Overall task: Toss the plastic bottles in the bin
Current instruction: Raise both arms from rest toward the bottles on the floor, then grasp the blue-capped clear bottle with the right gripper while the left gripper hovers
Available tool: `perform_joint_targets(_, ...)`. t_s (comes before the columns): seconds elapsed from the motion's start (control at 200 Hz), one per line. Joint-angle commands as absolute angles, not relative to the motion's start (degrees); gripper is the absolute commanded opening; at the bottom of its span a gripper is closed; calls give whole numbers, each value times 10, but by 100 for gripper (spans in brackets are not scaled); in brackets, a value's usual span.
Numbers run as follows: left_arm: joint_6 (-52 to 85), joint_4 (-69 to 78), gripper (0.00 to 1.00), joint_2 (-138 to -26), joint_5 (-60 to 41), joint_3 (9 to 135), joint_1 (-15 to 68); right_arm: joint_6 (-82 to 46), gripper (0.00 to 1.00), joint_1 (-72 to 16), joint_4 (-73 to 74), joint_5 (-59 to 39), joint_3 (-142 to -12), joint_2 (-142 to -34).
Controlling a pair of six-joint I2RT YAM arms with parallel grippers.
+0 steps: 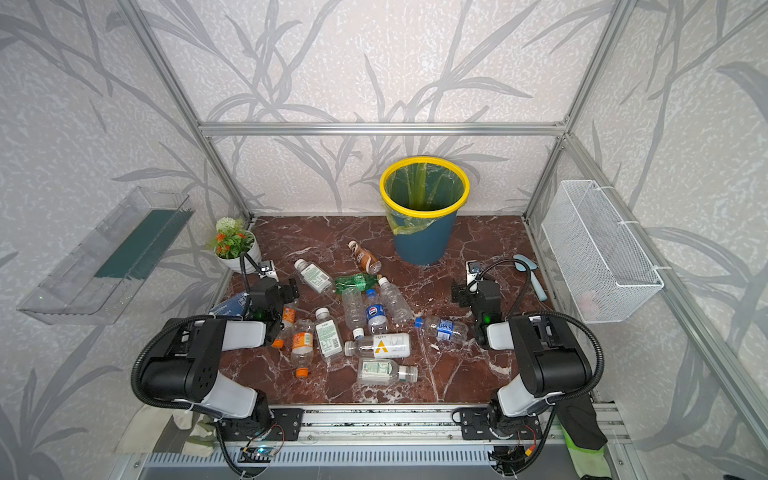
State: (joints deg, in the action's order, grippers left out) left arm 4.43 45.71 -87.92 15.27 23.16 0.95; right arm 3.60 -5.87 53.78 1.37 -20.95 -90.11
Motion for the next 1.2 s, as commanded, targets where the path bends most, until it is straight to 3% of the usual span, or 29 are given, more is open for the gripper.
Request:
perform_joint_targets(0.0, 19, 450, 86, -847, 131, 238, 8, 32, 75, -56, 534, 18, -223, -891)
perform_joint_targets(0.085, 28, 280, 80, -781, 140, 299, 8, 22, 74, -57, 438, 47, -252, -834)
perform_joint_targets(0.285, 148, 140, 79, -702, 141, 391, 15, -28, 74, -65, 183, 47, -357, -739)
perform_joint_targets(0.425, 224, -73, 78, -696, 58, 529, 28, -39, 75, -90, 9, 9, -442, -715)
perform_joint_targets(0.595, 201, -219, 78, -654, -25, 618, 55, -27, 76, -130, -153, -52, -483, -691)
perform_joint_targets(0.865, 172, -246, 80, -602, -16, 552, 54, 41, 77, -199, -447, -6, -558, -691)
perform_joint_targets(1.195, 197, -273, 80, -642, -70, 568, 45, 136, 82, -260, -534, -69, -577, -734)
